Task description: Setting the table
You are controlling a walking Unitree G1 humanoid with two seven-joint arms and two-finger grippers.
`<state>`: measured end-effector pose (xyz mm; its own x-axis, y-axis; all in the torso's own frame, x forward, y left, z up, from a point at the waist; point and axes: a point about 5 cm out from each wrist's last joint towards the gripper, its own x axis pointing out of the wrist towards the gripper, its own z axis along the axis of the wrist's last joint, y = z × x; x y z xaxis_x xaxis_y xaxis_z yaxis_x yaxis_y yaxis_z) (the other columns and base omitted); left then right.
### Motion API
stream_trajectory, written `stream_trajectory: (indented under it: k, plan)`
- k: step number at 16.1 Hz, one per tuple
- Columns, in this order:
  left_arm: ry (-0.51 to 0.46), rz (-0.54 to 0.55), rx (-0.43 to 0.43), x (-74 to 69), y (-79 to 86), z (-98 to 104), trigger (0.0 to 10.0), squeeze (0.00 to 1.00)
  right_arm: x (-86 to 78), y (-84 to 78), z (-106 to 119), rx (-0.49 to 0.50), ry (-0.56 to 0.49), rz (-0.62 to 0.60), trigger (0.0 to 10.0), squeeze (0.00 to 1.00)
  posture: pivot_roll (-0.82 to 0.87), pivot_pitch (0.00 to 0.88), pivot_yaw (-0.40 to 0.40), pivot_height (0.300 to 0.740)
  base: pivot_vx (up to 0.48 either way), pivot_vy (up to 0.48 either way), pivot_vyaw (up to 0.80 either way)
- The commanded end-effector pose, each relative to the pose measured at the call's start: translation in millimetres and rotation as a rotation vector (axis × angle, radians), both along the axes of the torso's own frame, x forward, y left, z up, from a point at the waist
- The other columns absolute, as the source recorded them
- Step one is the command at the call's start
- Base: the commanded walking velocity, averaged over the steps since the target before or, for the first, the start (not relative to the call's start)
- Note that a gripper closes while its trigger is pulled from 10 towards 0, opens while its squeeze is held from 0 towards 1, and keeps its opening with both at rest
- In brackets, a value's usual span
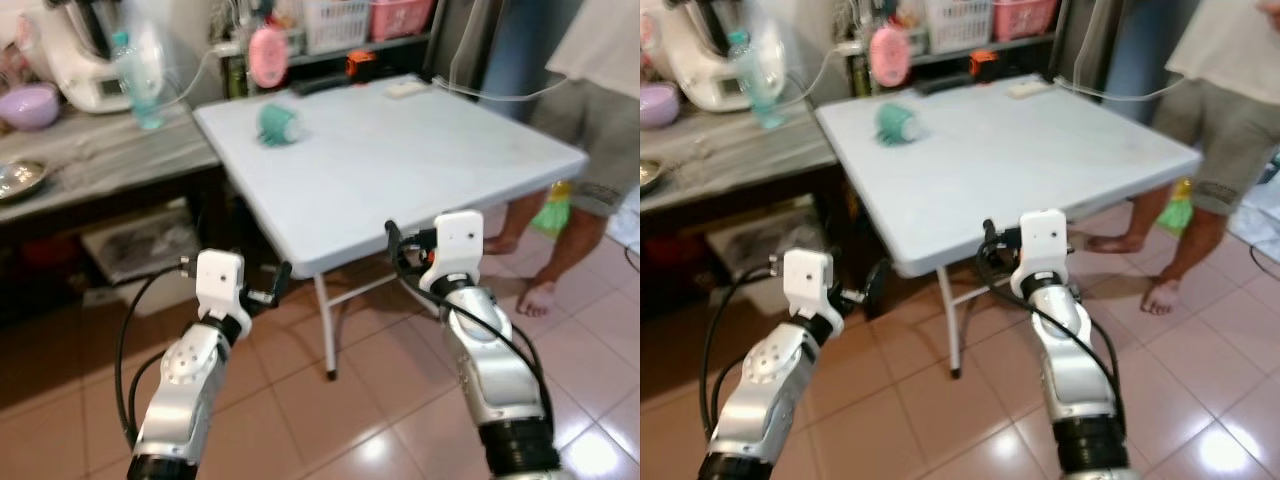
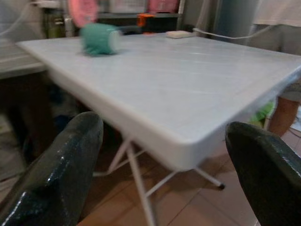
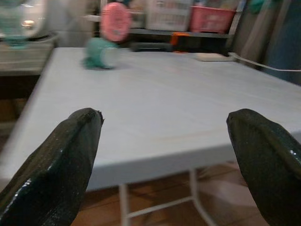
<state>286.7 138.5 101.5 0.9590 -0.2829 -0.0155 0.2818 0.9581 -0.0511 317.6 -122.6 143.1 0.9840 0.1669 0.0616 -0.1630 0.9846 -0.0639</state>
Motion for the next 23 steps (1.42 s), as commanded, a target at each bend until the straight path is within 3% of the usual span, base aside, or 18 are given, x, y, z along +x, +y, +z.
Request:
stream_trajectory:
  k: [1, 11, 23]
  plan:
    - [-0.009, 0.015, 0.001, 0.8, 2.6, 2, 10.0, 0.0, 1.8, 5.1, 7, -0.005, -0.026, 0.022, 10.0, 0.0, -0.01, 0.0, 0.04, 0.74, 0.0, 0.48, 0.0]
    - [-0.061, -0.032, 0.013, -1.8, -4.8, 7, 10.0, 0.0, 0.1, 7.8, 10, -0.04, -0.056, 0.05, 10.0, 0.0, -0.02, 0.0, 0.039, 0.74, 0.073, 0.0, 0.0]
    - [-0.058, -0.049, 0.005, -2.0, -7.6, 7, 10.0, 0.0, -1.4, 6.7, 9, -0.037, -0.051, 0.046, 10.0, 0.0, -0.03, 0.0, 0.041, 0.74, 0.399, 0.0, 0.63]
